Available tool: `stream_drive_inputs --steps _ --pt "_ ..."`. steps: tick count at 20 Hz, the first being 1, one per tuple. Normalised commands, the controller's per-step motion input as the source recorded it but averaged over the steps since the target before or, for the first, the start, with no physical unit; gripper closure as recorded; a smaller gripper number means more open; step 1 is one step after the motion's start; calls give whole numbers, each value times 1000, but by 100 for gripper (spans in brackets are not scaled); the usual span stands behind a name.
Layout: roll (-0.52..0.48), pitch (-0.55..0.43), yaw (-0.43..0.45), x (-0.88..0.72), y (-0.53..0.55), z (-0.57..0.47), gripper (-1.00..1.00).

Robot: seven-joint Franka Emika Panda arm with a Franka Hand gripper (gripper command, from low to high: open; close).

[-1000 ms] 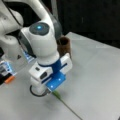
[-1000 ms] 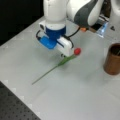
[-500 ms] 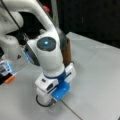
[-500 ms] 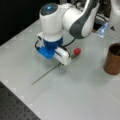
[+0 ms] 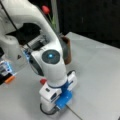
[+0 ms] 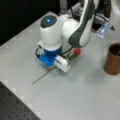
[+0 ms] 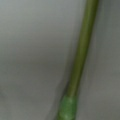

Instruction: Flower insertion into a vase

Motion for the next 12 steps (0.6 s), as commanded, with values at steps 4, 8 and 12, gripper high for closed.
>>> stream_drive_inputs --steps 4,8,12 --pt "-184 55 152 122 -75 5 -100" --pt "-171 52 125 128 -39 -11 100" --pt "-190 26 95 200 41 -137 100"
